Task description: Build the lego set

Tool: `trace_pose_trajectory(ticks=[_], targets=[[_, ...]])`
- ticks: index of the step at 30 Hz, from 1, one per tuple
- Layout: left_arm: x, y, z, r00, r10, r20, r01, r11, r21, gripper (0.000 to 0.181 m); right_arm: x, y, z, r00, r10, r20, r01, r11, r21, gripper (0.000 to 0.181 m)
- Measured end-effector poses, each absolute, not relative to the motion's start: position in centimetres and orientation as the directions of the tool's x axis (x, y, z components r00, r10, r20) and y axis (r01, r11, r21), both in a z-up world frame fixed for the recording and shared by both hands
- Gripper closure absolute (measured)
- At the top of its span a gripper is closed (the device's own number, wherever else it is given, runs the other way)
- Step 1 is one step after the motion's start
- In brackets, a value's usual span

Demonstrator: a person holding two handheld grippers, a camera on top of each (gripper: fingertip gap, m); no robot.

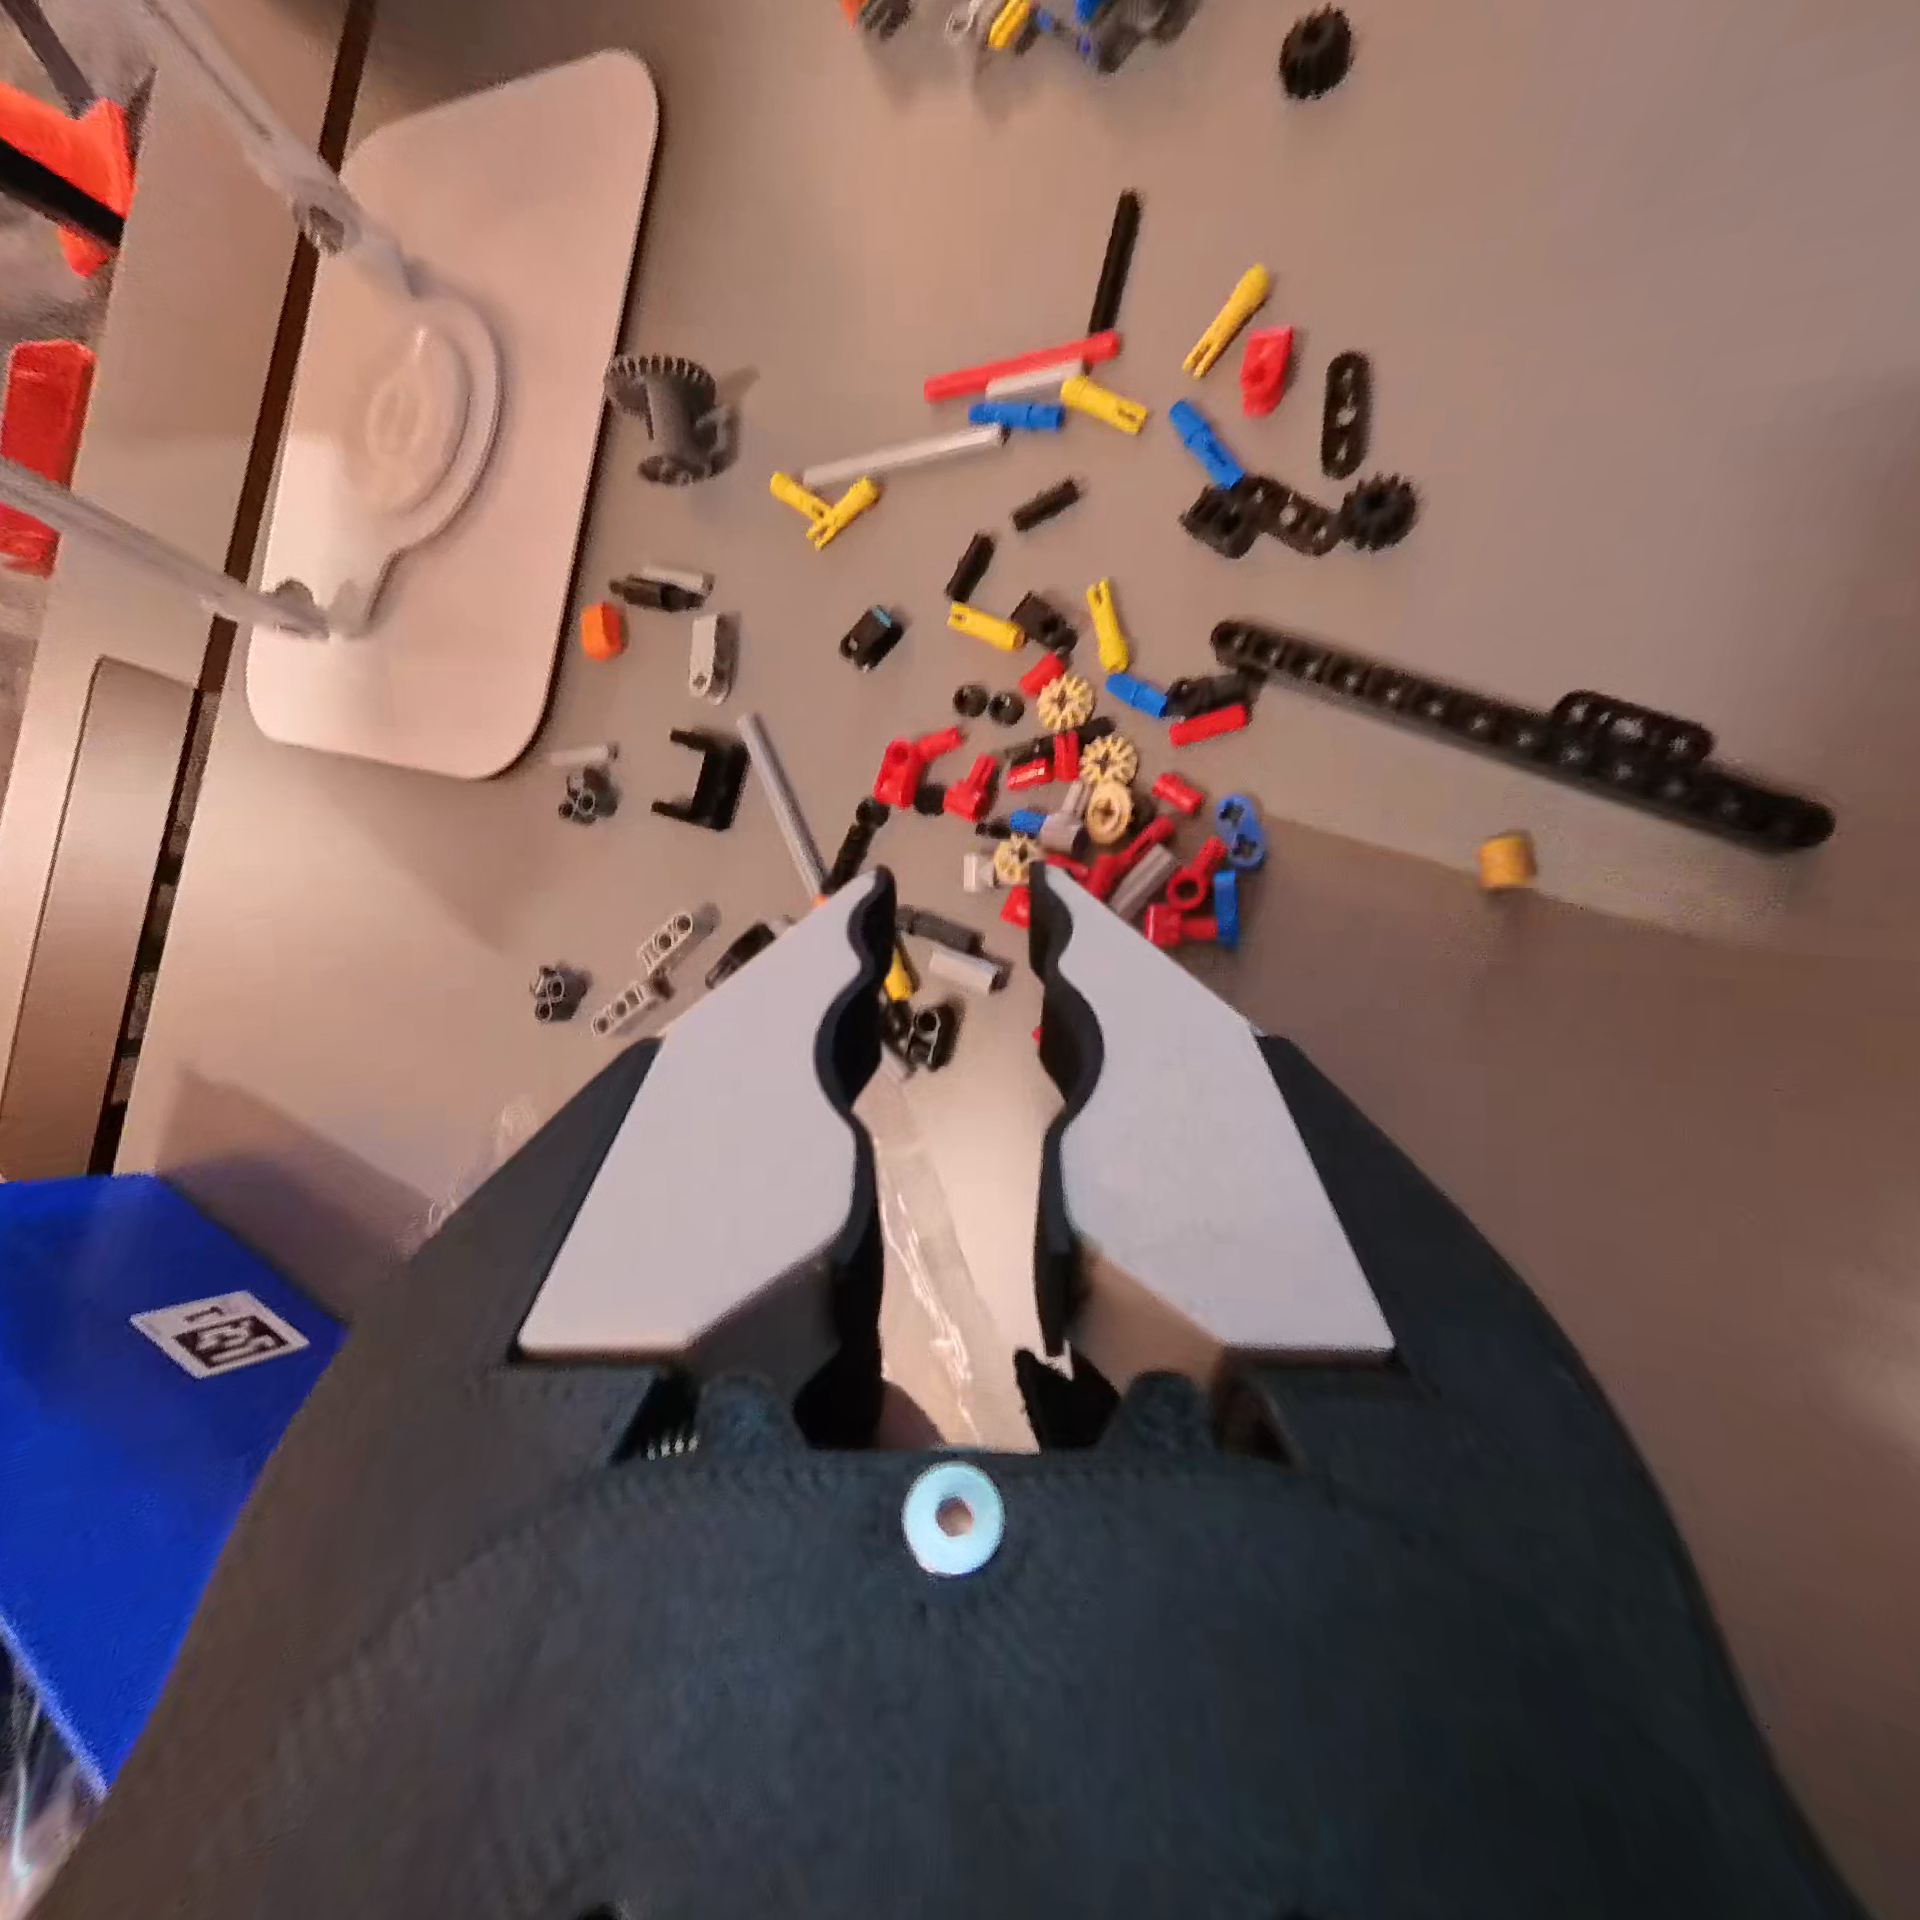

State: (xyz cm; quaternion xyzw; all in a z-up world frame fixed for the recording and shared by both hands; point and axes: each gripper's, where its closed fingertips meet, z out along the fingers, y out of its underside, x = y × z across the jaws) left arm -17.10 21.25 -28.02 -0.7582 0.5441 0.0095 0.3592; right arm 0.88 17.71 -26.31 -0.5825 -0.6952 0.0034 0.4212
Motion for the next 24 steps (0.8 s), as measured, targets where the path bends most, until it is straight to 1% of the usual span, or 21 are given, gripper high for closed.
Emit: trace_pose_trajectory(ticks=[4, 9, 12, 16, 19, 22, 24], targets=[[-18.2, 21.3, -28.5, 0.424, -0.811, -0.403, -0.83, -0.17, -0.532, 0.159, 2.0, 18.2, -25.3, 0.085, 0.812, 0.577, 0.801, 0.289, -0.525, 0.178], [-19.2, 21.7, -28.8, 0.422, -0.815, -0.398, -0.826, -0.164, -0.539, 0.16, 3.1, 18.5, -25.1, 0.117, 0.811, 0.573, 0.804, 0.261, -0.534, 0.178], [-18.9, 21.7, -29.1, 0.398, -0.83, -0.39, -0.828, -0.141, -0.543, 0.163, 3.2, 18.4, -25.1, 0.124, 0.813, 0.569, 0.803, 0.254, -0.538, 0.178], [-18.3, 22.3, -29.6, 0.343, -0.848, -0.404, -0.851, -0.1, -0.515, 0.165, 3.1, 18.3, -24.9, 0.128, 0.811, 0.57, 0.802, 0.254, -0.541, 0.178], [-17.9, 22.7, -30.1, 0.309, -0.87, -0.384, -0.86, -0.083, -0.503, 0.166, 3.0, 18.2, -24.8, 0.129, 0.811, 0.57, 0.801, 0.254, -0.542, 0.178], [-17.9, 22.8, -30.9, 0.266, -0.892, -0.365, -0.88, -0.07, -0.47, 0.167, 3.1, 18.2, -24.8, 0.133, 0.812, 0.568, 0.801, 0.249, -0.544, 0.178], [-17.4, 22.6, -31.2, 0.252, -0.909, -0.332, -0.875, -0.068, -0.48, 0.168, 3.2, 18.2, -24.9, 0.135, 0.813, 0.567, 0.802, 0.246, -0.545, 0.178]])
